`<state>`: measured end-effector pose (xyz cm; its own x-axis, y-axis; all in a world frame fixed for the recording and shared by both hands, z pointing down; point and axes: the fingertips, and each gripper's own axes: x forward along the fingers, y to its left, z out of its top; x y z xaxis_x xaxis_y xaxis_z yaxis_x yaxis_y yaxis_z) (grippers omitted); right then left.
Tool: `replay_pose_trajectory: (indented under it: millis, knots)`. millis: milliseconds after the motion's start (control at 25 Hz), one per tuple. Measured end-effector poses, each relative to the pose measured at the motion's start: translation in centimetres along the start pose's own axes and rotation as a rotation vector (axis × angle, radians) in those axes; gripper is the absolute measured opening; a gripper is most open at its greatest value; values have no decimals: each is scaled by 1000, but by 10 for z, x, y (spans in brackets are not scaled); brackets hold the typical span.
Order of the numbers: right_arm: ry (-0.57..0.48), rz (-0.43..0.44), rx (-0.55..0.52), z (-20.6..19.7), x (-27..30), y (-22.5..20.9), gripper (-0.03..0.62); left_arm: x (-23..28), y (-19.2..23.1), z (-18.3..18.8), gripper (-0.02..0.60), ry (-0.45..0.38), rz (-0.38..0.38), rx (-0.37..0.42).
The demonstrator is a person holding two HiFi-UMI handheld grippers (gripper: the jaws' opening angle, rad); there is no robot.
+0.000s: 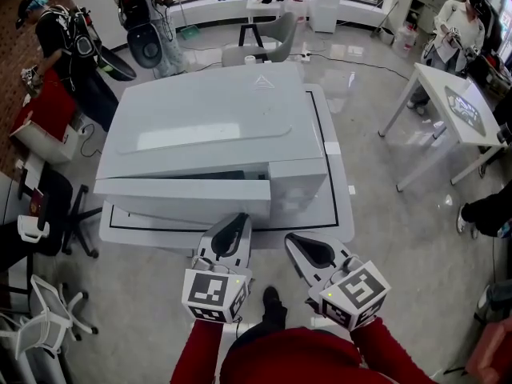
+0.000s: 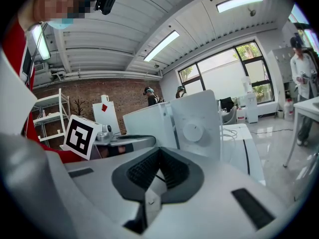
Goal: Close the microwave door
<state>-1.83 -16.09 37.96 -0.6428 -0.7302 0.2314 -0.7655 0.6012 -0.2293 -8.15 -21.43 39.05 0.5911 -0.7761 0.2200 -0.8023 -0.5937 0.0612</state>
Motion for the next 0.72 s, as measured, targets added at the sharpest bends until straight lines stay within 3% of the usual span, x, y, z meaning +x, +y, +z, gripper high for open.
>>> replay_pose_trajectory:
  millis: [280, 440, 720]
  knots:
    - [0, -8, -14, 4, 6, -2, 12, 9, 5, 3, 29, 4, 15, -2]
    - [58, -24, 21, 2, 13, 0, 12, 9, 5, 4, 20, 1, 25, -4]
    - [12, -2, 50, 16, 34, 8, 12, 8, 3, 4, 18, 6, 28, -1]
